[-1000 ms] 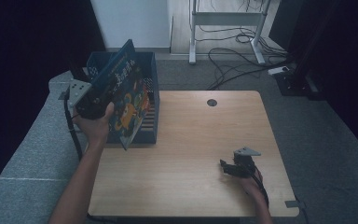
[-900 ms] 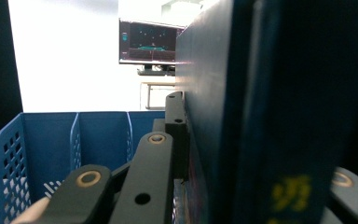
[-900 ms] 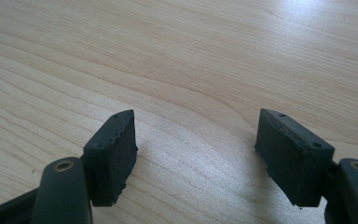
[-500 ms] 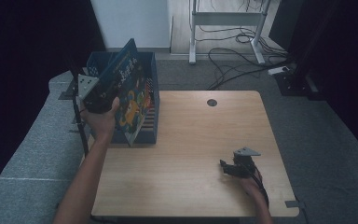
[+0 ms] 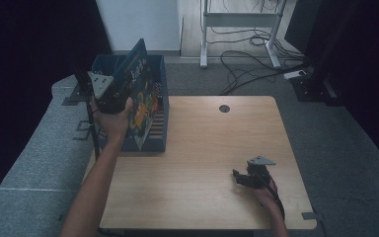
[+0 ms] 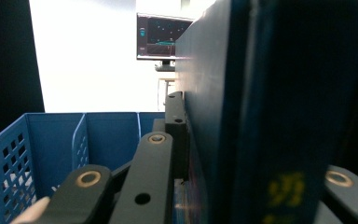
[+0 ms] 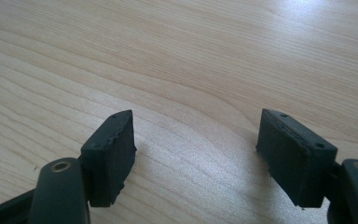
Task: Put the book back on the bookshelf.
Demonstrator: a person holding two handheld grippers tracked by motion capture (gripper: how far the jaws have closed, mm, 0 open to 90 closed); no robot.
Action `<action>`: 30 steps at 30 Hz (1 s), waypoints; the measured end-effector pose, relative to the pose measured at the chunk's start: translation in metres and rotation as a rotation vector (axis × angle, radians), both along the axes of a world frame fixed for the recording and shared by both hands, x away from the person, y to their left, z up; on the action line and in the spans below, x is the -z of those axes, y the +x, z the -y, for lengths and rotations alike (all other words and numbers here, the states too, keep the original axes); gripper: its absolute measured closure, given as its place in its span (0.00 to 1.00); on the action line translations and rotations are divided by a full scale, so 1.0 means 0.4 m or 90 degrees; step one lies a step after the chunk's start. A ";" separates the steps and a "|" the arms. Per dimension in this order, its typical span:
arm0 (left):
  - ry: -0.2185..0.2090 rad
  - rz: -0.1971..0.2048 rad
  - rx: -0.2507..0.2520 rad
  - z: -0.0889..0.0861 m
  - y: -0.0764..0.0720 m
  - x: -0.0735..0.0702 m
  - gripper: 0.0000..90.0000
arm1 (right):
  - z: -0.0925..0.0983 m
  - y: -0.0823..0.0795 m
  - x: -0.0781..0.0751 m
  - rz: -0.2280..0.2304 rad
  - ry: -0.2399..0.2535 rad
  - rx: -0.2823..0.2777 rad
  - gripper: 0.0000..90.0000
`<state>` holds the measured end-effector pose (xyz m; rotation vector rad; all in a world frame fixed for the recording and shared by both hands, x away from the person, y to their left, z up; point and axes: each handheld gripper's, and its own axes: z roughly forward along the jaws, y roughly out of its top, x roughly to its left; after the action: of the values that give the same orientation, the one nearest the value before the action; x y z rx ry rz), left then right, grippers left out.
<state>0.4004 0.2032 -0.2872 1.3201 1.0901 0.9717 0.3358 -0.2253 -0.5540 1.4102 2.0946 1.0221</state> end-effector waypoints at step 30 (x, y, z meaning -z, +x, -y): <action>-0.003 0.001 -0.006 0.036 0.059 0.014 0.91 | 0.003 -0.001 0.000 -0.003 0.010 0.000 0.30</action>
<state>0.4240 0.1887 -0.2929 1.3111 1.0979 0.9756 0.3354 -0.2267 -0.5539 1.4214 2.0933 1.0390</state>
